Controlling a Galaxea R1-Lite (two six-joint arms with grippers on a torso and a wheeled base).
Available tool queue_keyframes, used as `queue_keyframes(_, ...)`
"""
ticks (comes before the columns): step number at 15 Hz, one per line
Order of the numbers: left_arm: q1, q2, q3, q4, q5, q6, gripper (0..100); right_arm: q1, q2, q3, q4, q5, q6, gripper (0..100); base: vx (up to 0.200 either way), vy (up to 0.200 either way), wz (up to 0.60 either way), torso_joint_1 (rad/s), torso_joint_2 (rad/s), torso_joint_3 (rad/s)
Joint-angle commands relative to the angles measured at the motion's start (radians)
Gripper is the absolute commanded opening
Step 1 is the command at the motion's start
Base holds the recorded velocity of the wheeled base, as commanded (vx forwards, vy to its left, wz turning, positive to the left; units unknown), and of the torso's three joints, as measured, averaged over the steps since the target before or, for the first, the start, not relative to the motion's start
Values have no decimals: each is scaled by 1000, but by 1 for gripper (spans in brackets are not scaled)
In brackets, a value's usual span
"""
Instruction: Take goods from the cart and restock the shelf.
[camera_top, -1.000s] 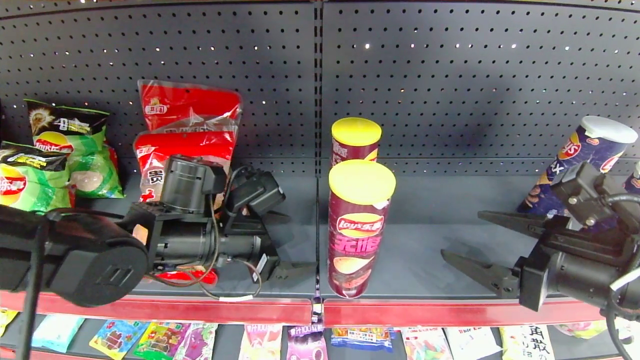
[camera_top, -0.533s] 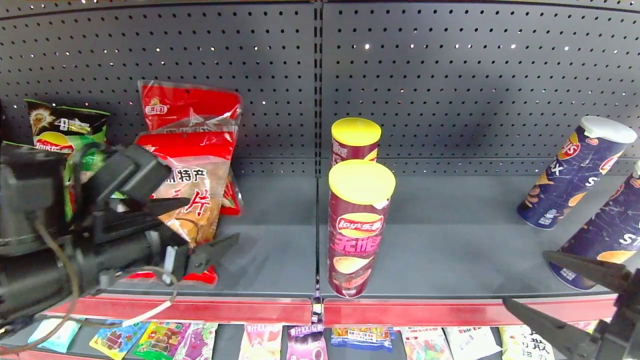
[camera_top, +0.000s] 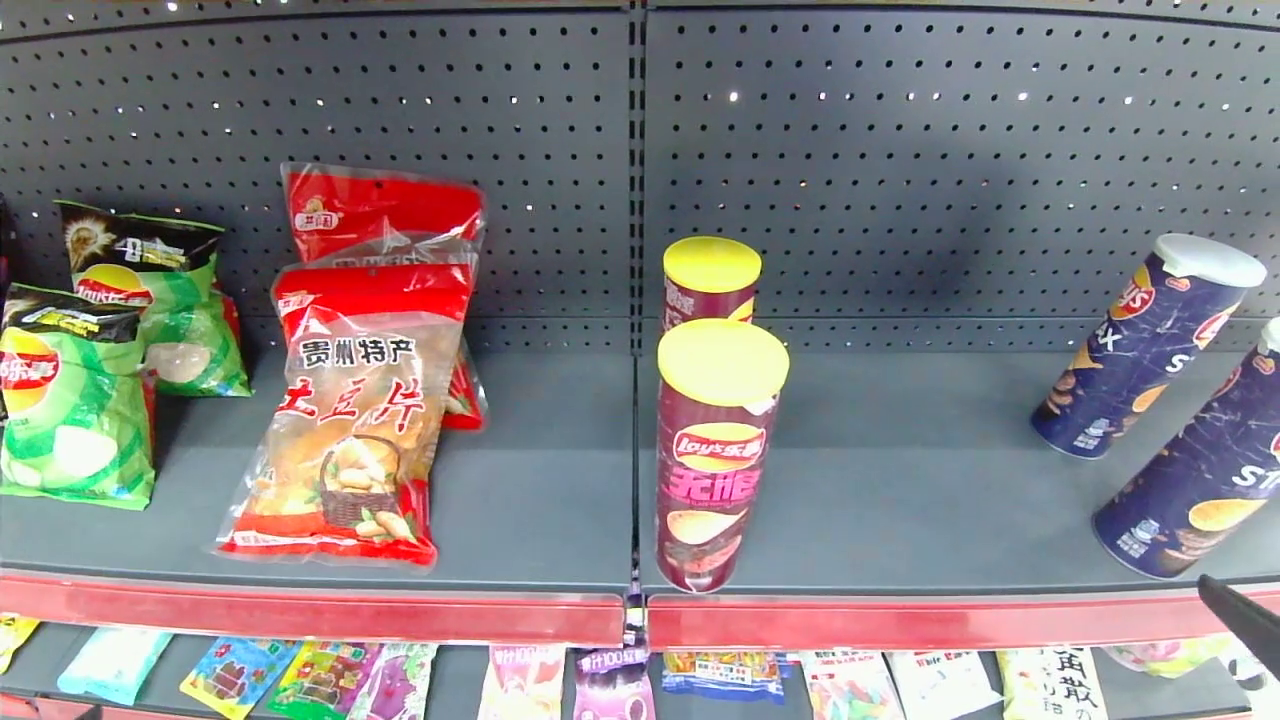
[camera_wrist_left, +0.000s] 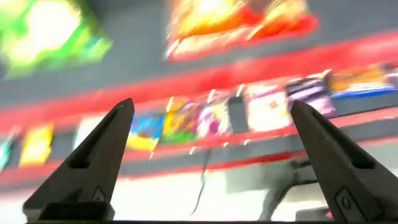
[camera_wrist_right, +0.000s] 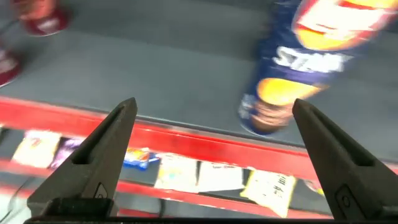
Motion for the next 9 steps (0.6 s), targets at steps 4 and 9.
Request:
queue_keyframes(4,25,-109,1,-1,7,1,100,-28,-18,1,-2,1,-11,100,-50,0,0,1,1,1)
queue_keyframes(9,25,-143,16,-1,7,1,100,-27,-26,8,-2,1,-22,100,-200,0,0,-2,0,3)
